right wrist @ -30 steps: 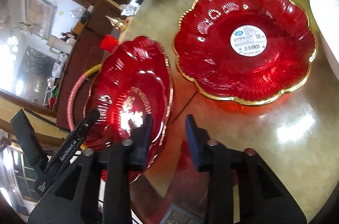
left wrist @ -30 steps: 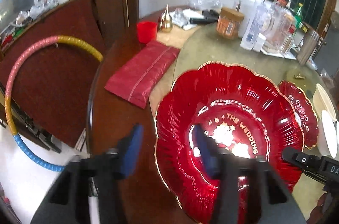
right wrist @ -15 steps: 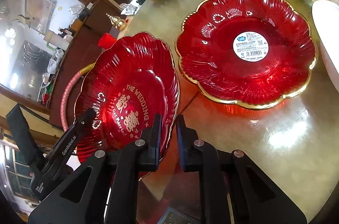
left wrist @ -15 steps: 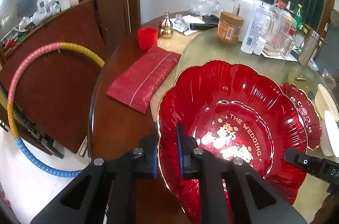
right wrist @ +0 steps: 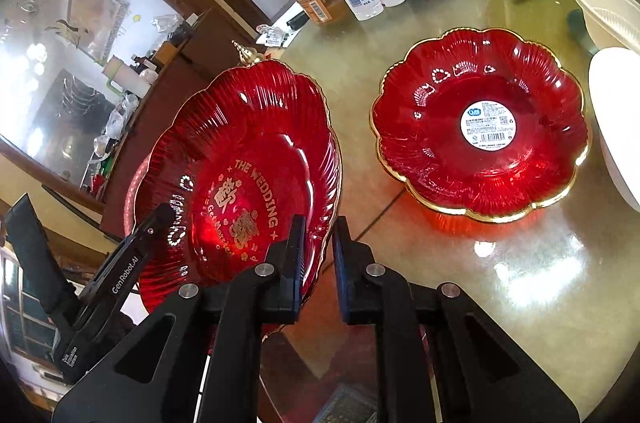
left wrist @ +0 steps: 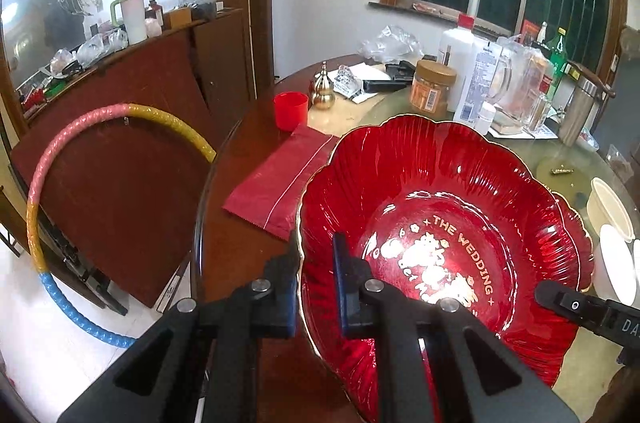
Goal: Organize plates and bowls
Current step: 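Close both tools on the wedding plate rim and lift it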
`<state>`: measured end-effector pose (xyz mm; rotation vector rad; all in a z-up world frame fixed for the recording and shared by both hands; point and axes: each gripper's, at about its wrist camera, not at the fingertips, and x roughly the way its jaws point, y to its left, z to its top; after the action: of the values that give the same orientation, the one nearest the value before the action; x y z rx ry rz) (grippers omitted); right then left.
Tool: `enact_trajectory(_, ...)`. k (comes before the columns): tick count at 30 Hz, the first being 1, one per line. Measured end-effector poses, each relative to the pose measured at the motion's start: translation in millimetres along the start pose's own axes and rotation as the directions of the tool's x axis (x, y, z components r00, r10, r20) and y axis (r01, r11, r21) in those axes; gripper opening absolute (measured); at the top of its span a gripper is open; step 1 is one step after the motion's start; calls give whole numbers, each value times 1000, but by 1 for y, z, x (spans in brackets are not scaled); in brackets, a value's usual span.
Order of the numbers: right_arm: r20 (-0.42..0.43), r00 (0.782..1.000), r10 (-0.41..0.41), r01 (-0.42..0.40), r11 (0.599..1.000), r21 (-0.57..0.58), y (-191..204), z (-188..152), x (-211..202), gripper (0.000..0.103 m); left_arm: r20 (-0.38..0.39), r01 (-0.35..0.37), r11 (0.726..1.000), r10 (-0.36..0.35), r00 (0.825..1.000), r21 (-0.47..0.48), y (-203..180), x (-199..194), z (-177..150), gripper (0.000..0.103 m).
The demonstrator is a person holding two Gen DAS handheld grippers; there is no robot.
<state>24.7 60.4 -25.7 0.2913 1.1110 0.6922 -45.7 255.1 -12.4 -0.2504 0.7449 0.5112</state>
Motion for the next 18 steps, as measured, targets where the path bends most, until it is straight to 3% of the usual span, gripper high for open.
enact_trajectory(18, -86, 995, -50, 54, 997, 49, -19, -5, 22, 14, -158, 11, 1000, -14, 987, -14, 1, 33, -18, 17)
